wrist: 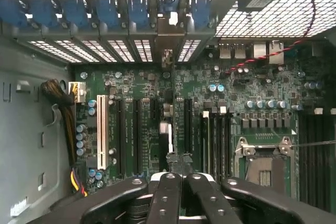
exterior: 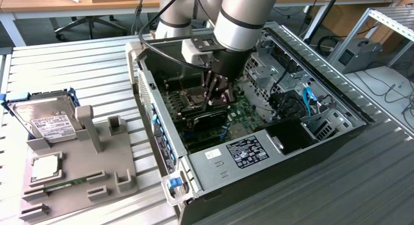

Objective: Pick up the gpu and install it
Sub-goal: 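Press down on the gpu until it lock into place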

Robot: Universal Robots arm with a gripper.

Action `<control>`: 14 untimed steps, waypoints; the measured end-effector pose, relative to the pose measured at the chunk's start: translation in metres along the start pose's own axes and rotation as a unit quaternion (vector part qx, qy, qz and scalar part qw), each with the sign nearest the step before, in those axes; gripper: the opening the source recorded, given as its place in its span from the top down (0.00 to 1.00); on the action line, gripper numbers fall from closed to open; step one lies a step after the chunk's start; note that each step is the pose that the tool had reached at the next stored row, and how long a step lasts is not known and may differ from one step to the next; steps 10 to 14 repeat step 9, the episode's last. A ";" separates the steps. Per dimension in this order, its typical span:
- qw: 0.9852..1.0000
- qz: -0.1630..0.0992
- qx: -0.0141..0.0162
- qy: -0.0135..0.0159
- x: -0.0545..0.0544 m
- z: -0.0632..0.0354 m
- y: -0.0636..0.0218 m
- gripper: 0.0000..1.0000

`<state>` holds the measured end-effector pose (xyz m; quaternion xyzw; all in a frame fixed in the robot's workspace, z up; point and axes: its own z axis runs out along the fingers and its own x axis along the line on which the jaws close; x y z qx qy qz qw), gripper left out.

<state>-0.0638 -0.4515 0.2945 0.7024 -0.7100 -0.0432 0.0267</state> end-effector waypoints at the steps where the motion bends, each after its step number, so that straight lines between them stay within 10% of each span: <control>1: 1.000 0.000 0.000 0.000 0.000 -0.0014 -0.0004 0.89; 14: 1.000 0.000 0.000 0.000 0.000 -0.0031 -0.0006 0.89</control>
